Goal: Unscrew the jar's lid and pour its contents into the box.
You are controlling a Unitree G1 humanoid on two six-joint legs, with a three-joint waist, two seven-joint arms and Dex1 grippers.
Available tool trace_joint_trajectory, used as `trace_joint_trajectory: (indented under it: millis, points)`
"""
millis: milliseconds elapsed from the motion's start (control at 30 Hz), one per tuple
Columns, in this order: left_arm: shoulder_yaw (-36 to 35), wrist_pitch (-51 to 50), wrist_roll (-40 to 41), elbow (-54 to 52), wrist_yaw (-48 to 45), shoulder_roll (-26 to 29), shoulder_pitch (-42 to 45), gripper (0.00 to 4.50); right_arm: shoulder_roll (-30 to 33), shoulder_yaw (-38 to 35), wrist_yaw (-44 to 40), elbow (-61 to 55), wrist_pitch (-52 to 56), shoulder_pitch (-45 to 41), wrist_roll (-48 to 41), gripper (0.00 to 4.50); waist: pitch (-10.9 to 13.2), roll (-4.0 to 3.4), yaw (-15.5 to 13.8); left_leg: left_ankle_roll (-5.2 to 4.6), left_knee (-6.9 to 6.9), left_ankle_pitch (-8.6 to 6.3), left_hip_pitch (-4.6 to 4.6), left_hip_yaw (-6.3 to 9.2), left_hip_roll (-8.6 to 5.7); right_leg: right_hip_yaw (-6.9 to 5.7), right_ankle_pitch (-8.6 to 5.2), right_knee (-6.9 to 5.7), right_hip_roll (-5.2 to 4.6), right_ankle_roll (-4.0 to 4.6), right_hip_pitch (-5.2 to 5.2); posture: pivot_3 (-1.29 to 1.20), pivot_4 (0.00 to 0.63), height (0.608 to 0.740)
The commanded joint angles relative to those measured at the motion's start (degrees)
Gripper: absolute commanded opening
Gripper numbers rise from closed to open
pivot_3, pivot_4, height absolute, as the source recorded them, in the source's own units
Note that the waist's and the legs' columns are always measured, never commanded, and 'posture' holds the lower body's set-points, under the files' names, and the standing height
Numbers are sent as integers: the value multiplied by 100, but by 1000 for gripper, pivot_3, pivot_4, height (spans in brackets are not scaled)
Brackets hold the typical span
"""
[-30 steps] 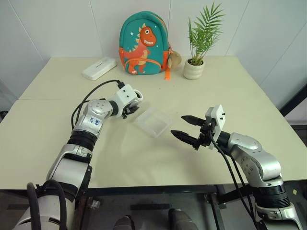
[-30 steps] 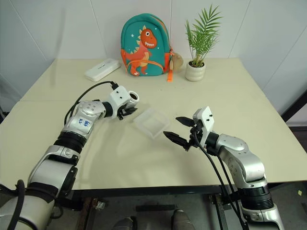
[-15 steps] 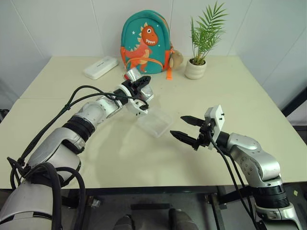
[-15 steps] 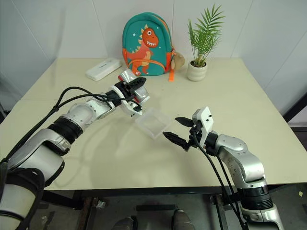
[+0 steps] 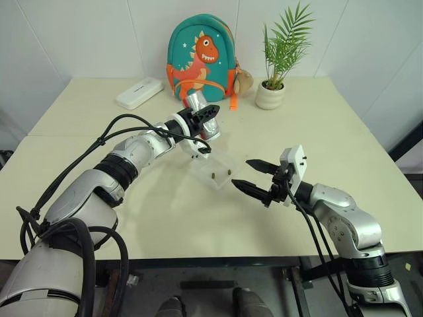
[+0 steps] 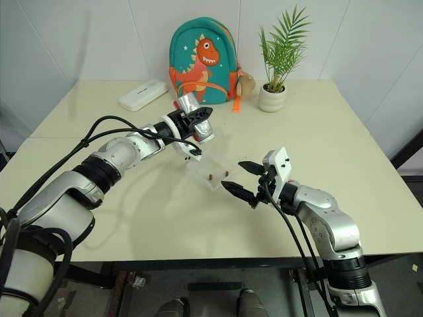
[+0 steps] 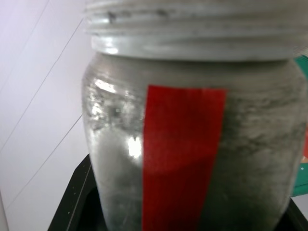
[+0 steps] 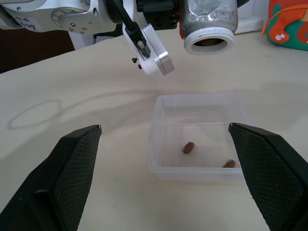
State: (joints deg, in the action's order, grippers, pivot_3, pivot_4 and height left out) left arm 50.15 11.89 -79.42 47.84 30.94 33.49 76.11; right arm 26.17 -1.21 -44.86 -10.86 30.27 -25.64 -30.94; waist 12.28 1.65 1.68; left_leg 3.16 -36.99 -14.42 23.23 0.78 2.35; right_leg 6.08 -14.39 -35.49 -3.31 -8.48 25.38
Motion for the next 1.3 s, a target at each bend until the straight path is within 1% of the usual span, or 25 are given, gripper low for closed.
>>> trace_joint_trajectory:
  millis: [33, 200, 300, 333, 367, 400, 433, 533, 567, 600, 667, 700, 767, 800, 933, 1033, 1133, 1200, 1267, 1300]
  points:
    - [-319, 160, 331, -103, -294, 115, 115, 2102, -22, -42, -65, -57, -53, -88, -81, 4460, 0, 0, 2, 0, 0, 0, 0, 0, 0, 0, 0, 0, 0, 0, 0, 0, 150, 740]
    - [-1174, 793, 1708, -77, -1292, 175, -129, 2102, -12, -56, -98, -54, -53, -82, -88, 4460, 0, 0, 7, 0, -1, 0, 0, 0, 0, 0, 0, -2, 0, 0, 0, 0, 150, 740]
    - [-2146, 1046, 3289, 127, -2503, 50, -451, 2102, 23, -59, -143, -51, -66, -78, -68, 4460, 0, 0, 10, 0, -1, 0, -2, -1, 0, 1, 0, -4, 0, 0, 0, 0, 150, 740]
    - [-2585, 895, 3927, 222, -3000, -52, -570, 2102, 47, -49, -169, -44, -77, -83, -47, 4460, 0, -1, 7, 0, -2, 0, -2, -1, 0, 1, 0, -6, 0, 1, 0, 0, 150, 740]
    - [-2866, 766, 4330, 259, -3336, -116, -647, 2102, 63, -43, -187, -39, -84, -87, -33, 4460, 0, -1, 5, -1, -4, 1, -3, -1, 0, 1, 0, -8, 0, 1, 0, 0, 150, 740]
    - [-3413, 488, 5124, 352, -3925, -293, -728, 2102, 96, -35, -225, -17, -113, -97, 3, 4460, 0, -1, 5, -1, -8, 1, -1, -1, 0, 0, 0, -10, 0, 1, 0, 0, 150, 740]
    - [-3807, 257, 5640, 434, -4256, -380, -761, 2102, 130, -33, -261, 15, -147, -113, 42, 4460, 0, -1, 1, -1, -10, 1, -1, -1, 0, 1, 0, -10, 0, 2, 0, 0, 150, 740]
    - [-5185, -728, 7164, 682, -4706, -592, -755, 2102, 252, -36, -400, 174, -319, -179, 182, 4460, 0, 0, 18, -2, -16, 2, 0, 0, 0, 1, 2, -12, 0, 1, -1, 0, 150, 740]
    - [-5500, -1025, 7502, 720, -4780, -620, -744, 2102, 291, -31, -438, 229, -382, -199, 218, 4460, 0, 0, 33, -3, -15, 2, -2, 0, 0, 1, 2, -13, -1, 1, -1, 0, 150, 740]
    - [-5715, -1264, 7723, 749, -4851, -605, -754, 2102, 326, -36, -488, 295, -454, -224, 249, 4460, 0, 0, 45, -3, -14, 2, -2, 0, 0, 1, 2, -14, 0, 0, -1, 0, 150, 740]
    - [-5901, -1457, 7909, 712, -4913, -559, -817, 2102, 349, -77, -561, 418, -601, -275, 270, 4460, 0, 0, 59, -4, -11, 2, -4, 4, 0, 0, 2, -15, 0, 0, -1, 0, 150, 740]
    - [-6148, -1540, 8171, 676, -4998, -518, -893, 2102, 309, -200, -565, 511, -643, -339, 171, 4460, 0, 0, 58, -4, -11, 2, -3, 4, 0, 0, 3, -15, 0, 0, -1, 0, 150, 740]
    - [-6518, -1556, 8510, 602, -5005, -421, -1084, 2102, 281, -386, -622, 648, -797, -459, 40, 4460, 0, 0, 67, -3, -13, 2, -3, 3, 0, 1, 3, -14, 0, -2, -2, 0, 150, 740]
    - [-6601, -1400, 8544, 524, -4987, -332, -1336, 2102, 299, -472, -731, 679, -955, -512, -5, 4460, 0, -1, 80, -3, -14, 3, -2, 4, 0, 1, 4, -15, -1, -2, -2, 0, 150, 740]
    - [-6726, -1209, 8641, 257, -5018, -161, -2084, 2102, 406, -516, -1135, 625, -1388, -592, 20, 4460, -1, -1, 152, -3, -6, 3, -9, 4, 1, 1, 4, -18, -1, -1, -2, 0, 150, 740]
    - [-6756, -946, 8604, 43, -4941, -95, -2565, 2102, 580, -381, -1431, 498, -1417, -571, 59, 4460, -1, -1, 148, -2, -11, 3, -7, 4, 1, 1, 3, -20, -1, 0, -2, 0, 150, 740]
    - [-6937, -743, 8802, -58, -4920, -184, -2862, 2102, 652, -255, -1633, 498, -1620, -509, 211, 4460, -2, 3, 139, 0, -14, 5, -7, 4, 0, 1, 5, -23, -2, 2, -2, 0, 150, 740]
    - [-6908, -671, 8796, -158, -4920, -206, -3039, 2102, 617, -236, -1670, 542, -1774, -499, 266, 4460, -4, 4, 135, -1, -15, 6, -8, 4, 0, 1, 7, -25, -2, 4, -2, 0, 150, 740]
    - [-7009, -176, 8969, -443, -5096, -299, -3314, 2102, 551, -237, -1658, 578, -1904, -503, 277, 4460, -4, 4, 135, -1, -15, 8, -11, 4, 0, 1, 8, -23, -2, 5, -6, 0, 150, 740]
    - [-7045, -219, 9009, -482, -5079, -299, -3384, 2102, 532, -216, -1644, 591, -1951, -505, 302, 4460, -4, 5, 135, -1, -15, 8, -12, 4, 0, 1, 9, -23, -2, 5, -8, 0, 150, 740]
